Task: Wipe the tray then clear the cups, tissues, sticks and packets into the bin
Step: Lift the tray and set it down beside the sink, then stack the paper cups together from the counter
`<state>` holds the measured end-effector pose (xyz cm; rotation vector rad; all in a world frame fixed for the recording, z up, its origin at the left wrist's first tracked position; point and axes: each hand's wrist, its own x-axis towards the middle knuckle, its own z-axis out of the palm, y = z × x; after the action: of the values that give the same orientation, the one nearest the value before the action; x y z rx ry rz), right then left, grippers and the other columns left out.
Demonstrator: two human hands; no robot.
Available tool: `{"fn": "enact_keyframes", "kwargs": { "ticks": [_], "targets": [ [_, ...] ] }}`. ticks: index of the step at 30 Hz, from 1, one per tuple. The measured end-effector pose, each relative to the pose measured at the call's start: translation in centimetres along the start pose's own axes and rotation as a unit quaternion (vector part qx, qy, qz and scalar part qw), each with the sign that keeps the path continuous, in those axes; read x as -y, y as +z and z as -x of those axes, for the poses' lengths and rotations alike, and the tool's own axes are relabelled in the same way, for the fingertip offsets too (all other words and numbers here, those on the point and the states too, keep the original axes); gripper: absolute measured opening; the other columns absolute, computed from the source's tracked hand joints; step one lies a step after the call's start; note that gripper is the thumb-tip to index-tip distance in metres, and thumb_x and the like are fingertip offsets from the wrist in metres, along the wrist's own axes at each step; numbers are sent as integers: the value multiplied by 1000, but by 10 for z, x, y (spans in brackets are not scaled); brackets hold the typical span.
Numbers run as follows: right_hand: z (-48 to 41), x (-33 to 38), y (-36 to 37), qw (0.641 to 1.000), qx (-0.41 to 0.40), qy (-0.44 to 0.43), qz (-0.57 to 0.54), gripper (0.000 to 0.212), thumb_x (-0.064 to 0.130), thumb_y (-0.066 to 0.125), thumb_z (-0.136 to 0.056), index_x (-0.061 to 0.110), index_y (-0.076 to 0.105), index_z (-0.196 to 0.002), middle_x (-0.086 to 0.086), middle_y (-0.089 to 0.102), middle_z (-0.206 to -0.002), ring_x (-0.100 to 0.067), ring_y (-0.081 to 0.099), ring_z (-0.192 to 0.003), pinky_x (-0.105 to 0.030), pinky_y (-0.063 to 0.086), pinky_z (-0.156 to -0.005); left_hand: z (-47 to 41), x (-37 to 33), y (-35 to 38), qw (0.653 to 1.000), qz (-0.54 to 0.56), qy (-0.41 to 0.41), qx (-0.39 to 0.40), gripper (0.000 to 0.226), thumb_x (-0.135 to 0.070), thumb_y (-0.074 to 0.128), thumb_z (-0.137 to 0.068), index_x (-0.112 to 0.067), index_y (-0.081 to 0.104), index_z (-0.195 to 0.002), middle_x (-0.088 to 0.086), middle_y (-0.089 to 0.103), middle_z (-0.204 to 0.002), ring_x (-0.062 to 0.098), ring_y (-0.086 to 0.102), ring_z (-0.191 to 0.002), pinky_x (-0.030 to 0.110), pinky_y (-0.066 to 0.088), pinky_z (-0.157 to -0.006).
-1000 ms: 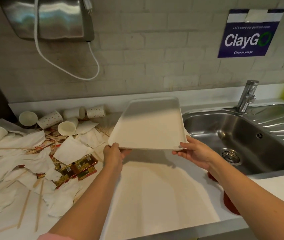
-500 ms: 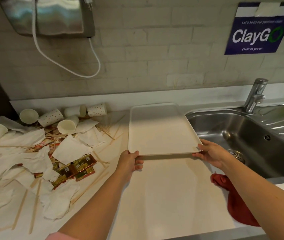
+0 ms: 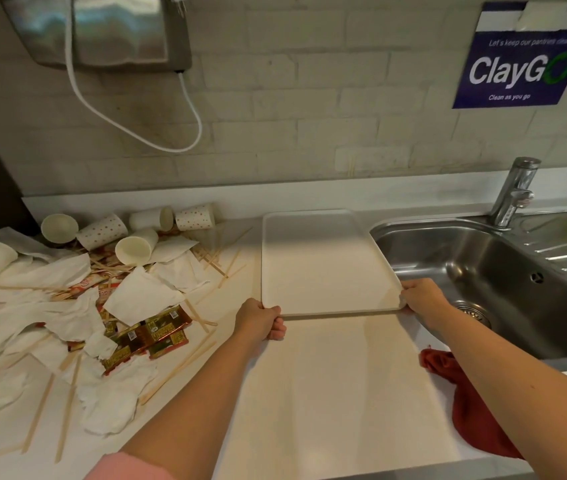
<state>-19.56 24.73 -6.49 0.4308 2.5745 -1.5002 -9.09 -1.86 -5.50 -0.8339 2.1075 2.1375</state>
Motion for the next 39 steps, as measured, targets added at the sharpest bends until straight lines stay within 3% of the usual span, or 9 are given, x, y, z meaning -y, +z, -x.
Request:
{"fn": "enact_keyframes", "kwargs": {
  "ticks": [5, 10, 13, 16, 21, 24, 33, 36, 39],
  "targets": [
    [-2, 0, 1, 996, -19, -22, 81, 33, -14, 44, -79, -5, 71, -96, -25, 67, -97, -38, 63, -90, -48, 54, -85, 1, 0, 0, 1000, -10, 6, -16, 30, 2, 54, -91, -11, 33, -74, 16, 50, -68, 22, 48, -49, 28, 45, -44],
    [8, 11, 1, 971, -6, -40, 237, 29, -2, 43, -89, -4, 67, -106, -20, 66, -105, -33, 61, -99, -35, 50, -81, -1, -3, -1, 999, -39, -21, -22, 25, 0, 56, -90, -9, 35, -78, 15, 52, -70, 23, 50, -51, 29, 49, -43],
    [19, 22, 1, 947, 6, -36, 318, 28, 4, 42, -94, -4, 61, -113, -16, 62, -112, -30, 58, -105, -31, 45, -82, -1, -7, -1, 998, -53, -37, -24, 17, 0, 59, -89, -2, 43, -94, 15, 51, -69, 23, 48, -47, 25, 47, -38],
    [24, 30, 5, 949, 11, -31, 314, 33, 4, 43, -93, -4, 53, -123, -23, 56, -124, -36, 52, -117, -37, 43, -96, 2, -10, -7, 997, -72, -34, -18, 27, -8, 61, -88, 6, 48, -107, 14, 52, -68, 22, 50, -46, 30, 51, -46],
    [48, 60, 26, 915, -34, -39, 400, 52, 23, 49, -94, 12, 31, -141, -17, 32, -143, -37, 33, -131, -46, 33, -105, 13, -25, -39, 992, -119, 38, -13, 36, -14, 56, -92, -10, 39, -124, 9, 56, -73, 17, 51, -52, 26, 47, -47],
    [65, 87, 46, 899, -38, -83, 429, 49, 21, 46, -94, 15, 34, -141, -14, 30, -144, -36, 31, -131, -45, 32, -104, 15, -30, -64, 982, -171, 72, -22, 27, -14, 56, -92, -10, 45, -117, 7, 57, -78, 15, 54, -53, 23, 46, -47],
    [129, 164, 155, 881, 107, -232, 399, 37, 18, 52, -92, 15, 55, -130, -4, 48, -139, -25, 46, -126, -32, 39, -104, 6, -41, -189, 951, -287, 91, -67, 9, -23, 56, -92, -16, 53, -96, 7, 60, -90, 13, 55, -54, 19, 42, -39],
    [154, 186, 195, 861, 141, -260, 414, 35, 15, 47, -94, 6, 57, -126, -11, 54, -132, -26, 51, -121, -30, 41, -99, -1, -43, -234, 944, -305, 86, -96, 12, -24, 57, -91, -15, 54, -98, 9, 60, -100, 15, 58, -60, 22, 44, -48],
    [170, 205, 237, 855, 165, -276, 406, 33, 15, 48, -95, 9, 59, -126, -10, 56, -130, -25, 53, -119, -29, 42, -97, -9, -46, -279, 920, -345, 106, -151, 9, -24, 57, -89, -17, 57, -94, 7, 62, -110, 21, 59, -90, 28, 47, -72]
  ]
}}
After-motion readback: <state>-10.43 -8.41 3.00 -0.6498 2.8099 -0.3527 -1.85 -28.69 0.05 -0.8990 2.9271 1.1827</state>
